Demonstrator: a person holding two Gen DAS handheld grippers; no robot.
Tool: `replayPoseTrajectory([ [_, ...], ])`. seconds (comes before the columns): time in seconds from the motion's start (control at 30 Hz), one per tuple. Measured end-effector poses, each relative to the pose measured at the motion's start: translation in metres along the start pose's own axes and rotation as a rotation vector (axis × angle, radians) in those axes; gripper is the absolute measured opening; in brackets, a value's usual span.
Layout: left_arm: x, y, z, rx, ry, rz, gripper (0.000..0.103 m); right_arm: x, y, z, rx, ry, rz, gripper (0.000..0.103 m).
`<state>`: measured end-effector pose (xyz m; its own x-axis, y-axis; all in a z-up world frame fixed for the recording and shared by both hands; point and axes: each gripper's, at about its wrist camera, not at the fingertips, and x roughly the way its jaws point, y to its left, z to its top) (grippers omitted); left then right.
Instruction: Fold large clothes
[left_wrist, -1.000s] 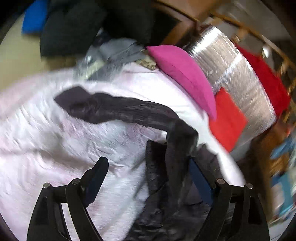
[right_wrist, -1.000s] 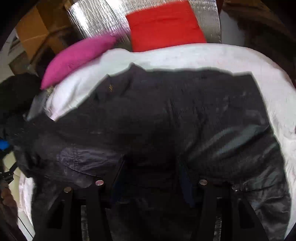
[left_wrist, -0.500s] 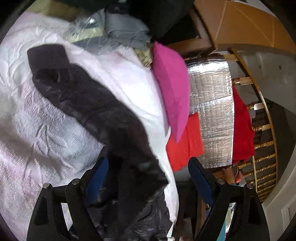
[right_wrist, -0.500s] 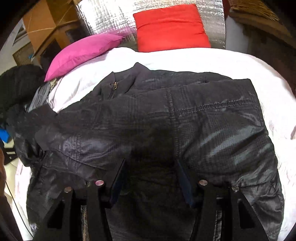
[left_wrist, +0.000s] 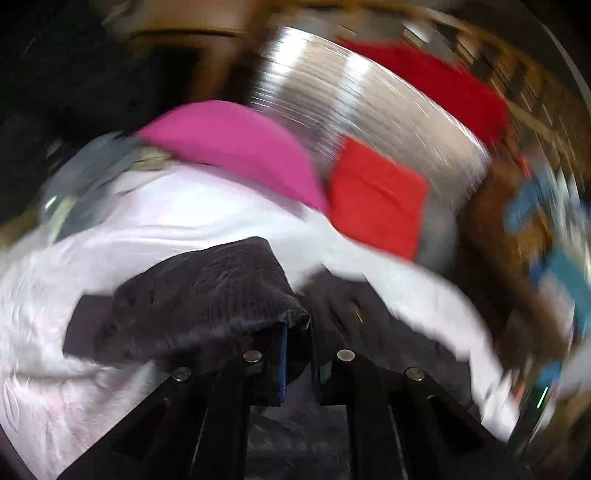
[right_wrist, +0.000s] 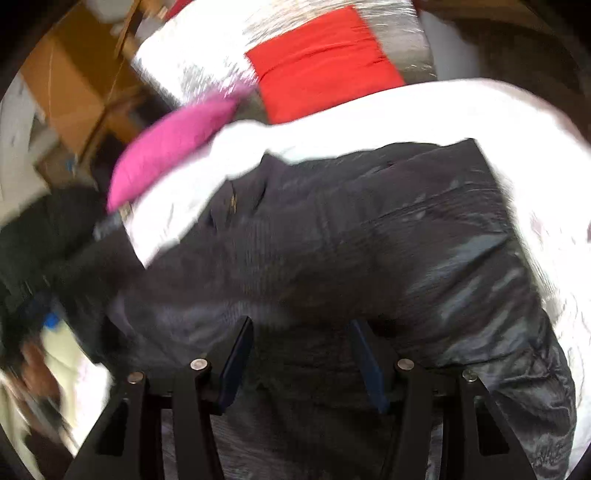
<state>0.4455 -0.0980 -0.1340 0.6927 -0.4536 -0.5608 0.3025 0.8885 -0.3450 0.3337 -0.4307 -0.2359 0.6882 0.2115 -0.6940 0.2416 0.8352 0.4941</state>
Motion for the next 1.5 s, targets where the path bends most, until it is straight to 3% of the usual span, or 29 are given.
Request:
replayPoseTrajectory([
  [0.1,0.031,-0.057,-0.040,0.201,0.112,0.045,0.010,-0.018,-0.022,0.011,0.101,-0.068,0.019,0.059],
  [0.2,0.074,-0.084,-0.088,0.317,0.257,0.113,0.010,-0.030,-0.040,0.019,0.171,-0.110,0.003,0.059],
  [0.27,0.101,-0.080,-0.113,0.339,0.360,0.172,0.011,-0.035,-0.050,0.022,0.219,-0.119,0.005,0.059],
  [0.33,0.094,-0.076,-0.113,0.324,0.344,0.160,0.014,-0.038,-0.056,0.024,0.251,-0.118,0.002,0.059],
  [0.37,0.091,-0.075,-0.110,0.313,0.366,0.145,0.022,-0.039,-0.056,0.024,0.256,-0.120,0.002,0.059],
  [0.4,0.084,-0.071,-0.107,0.286,0.398,0.104,0.044,-0.040,-0.056,0.024,0.257,-0.122,0.003,0.059],
  [0.47,0.065,-0.059,-0.096,0.199,0.440,-0.025,0.067,-0.040,-0.054,0.026,0.254,-0.124,0.005,0.059],
  [0.57,0.022,-0.049,-0.085,0.163,0.426,-0.176,0.068,-0.042,-0.053,0.026,0.247,-0.116,0.010,0.059],
  [0.67,-0.025,-0.016,-0.054,0.123,0.333,-0.307,0.071,-0.045,-0.050,0.026,0.222,-0.114,0.005,0.059],
  [0.77,-0.050,0.049,-0.013,-0.039,0.156,-0.304,0.093,-0.046,-0.047,0.024,0.209,-0.117,0.003,0.059],
  [0.8,-0.052,0.073,-0.005,-0.120,0.113,-0.268,0.093,-0.046,-0.046,0.023,0.209,-0.117,0.003,0.059],
  [0.87,-0.046,0.115,-0.001,-0.287,0.108,-0.212,0.093,-0.042,-0.045,0.023,0.205,-0.109,0.001,0.059],
  [0.93,-0.020,0.159,-0.001,-0.475,0.141,-0.216,0.093,-0.037,-0.042,0.020,0.196,-0.096,-0.003,0.059],
  [1.0,0.007,0.190,-0.006,-0.640,0.164,-0.216,0.092,-0.031,-0.037,0.018,0.180,-0.085,-0.010,0.059],
  [1.07,0.025,0.199,-0.013,-0.698,0.168,-0.213,0.091,-0.025,-0.031,0.016,0.157,-0.074,-0.020,0.059],
  [1.23,0.053,0.204,-0.006,-0.682,0.146,-0.156,0.081,-0.015,-0.023,0.013,0.118,-0.061,-0.036,0.059],
  [1.3,0.067,0.198,-0.007,-0.668,0.153,-0.108,0.049,-0.012,-0.023,0.011,0.109,-0.057,-0.044,0.059],
  [1.43,0.067,0.187,0.004,-0.595,0.127,-0.066,0.022,-0.017,-0.026,0.010,0.106,-0.071,-0.052,0.059],
  [1.5,0.062,0.171,0.013,-0.518,0.103,-0.068,0.000,-0.024,-0.030,0.008,0.115,-0.085,-0.056,0.059],
])
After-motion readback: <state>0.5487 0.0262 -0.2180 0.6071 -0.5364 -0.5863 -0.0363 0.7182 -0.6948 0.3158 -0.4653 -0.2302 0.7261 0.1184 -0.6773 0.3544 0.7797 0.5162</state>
